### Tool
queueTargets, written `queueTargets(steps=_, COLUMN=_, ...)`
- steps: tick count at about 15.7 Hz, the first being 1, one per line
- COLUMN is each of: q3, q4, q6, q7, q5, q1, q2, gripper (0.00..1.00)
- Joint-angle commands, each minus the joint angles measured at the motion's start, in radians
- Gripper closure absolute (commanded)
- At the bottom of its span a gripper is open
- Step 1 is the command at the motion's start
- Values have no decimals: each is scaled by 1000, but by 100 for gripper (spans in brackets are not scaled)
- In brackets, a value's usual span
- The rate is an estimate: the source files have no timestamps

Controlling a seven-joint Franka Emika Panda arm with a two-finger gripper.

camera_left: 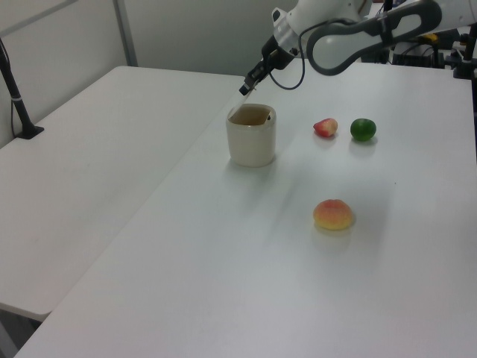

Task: Close garbage bin
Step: 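Push the raised lid down onto the bin with the gripper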

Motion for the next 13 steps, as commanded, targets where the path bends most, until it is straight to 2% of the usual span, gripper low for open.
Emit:
queueTargets(steps=1, q3=-4, q4=-61, q6=-95, q7=-24, q5=-3, q1=-3, q2=-66, gripper=100)
queueTargets(steps=13, q3=-4, q4=-138, q6=-95, q7=-61, q5=-8, q1=-19, q2=-62, gripper=100)
